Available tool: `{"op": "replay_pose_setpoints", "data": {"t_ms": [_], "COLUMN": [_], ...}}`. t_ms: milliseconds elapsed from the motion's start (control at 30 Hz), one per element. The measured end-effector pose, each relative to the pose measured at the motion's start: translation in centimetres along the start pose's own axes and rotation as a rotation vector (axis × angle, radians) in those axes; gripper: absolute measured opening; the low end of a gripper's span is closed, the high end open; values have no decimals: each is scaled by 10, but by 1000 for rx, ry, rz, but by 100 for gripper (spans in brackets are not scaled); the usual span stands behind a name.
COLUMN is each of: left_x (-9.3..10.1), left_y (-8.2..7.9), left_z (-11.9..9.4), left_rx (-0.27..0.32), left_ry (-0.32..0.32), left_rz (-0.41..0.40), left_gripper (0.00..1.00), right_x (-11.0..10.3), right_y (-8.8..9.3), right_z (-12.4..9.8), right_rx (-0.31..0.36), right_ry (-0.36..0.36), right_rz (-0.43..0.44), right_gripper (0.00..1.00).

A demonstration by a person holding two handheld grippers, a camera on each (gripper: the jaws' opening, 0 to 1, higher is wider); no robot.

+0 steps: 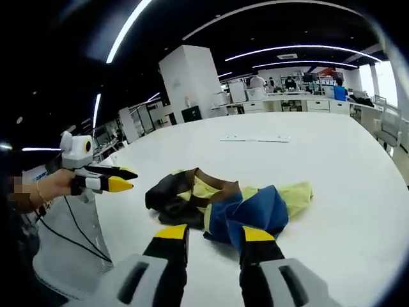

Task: Fold the garment on the visible template until the final outline fits inside the template.

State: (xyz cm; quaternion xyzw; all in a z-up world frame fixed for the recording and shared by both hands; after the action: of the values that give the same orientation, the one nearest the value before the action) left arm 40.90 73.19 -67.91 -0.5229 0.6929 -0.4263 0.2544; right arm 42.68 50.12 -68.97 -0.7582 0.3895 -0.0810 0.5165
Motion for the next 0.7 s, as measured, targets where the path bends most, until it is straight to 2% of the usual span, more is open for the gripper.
{"op": "replay_pose_setpoints", "data": {"t_ms": [333, 533, 700], "left_x": [-2, 0, 5], "left_y": [15, 21, 25], "left_z": [27, 35, 41], "left_rx": [-66, -93, -111], "left_ry": [20, 26, 46], "left_rz": [11, 23, 37], "left_gripper": [27, 12, 12], "right_x": [13, 16, 16], "right_y": [8, 11, 12], "right_z": [19, 26, 29], "right_rx": [-48, -56, -63], "right_ry": [6, 1, 2], "right_rz": [-60, -60, -93], "right_gripper": [13, 6, 0]}}
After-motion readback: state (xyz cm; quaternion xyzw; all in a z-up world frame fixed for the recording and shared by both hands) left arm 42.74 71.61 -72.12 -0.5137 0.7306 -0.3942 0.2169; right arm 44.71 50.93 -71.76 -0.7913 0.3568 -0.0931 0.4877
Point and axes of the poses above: the point that each gripper's makers call its tool centre point, and the gripper's own axes: z roughly forward along the fingers, x roughly to its right, y roughly out of its underside, the point moved 2 cm from there along -z, roughly backward along the fingers, and after that the axes turned 3 degrees about -y, right-handed, at the moved point
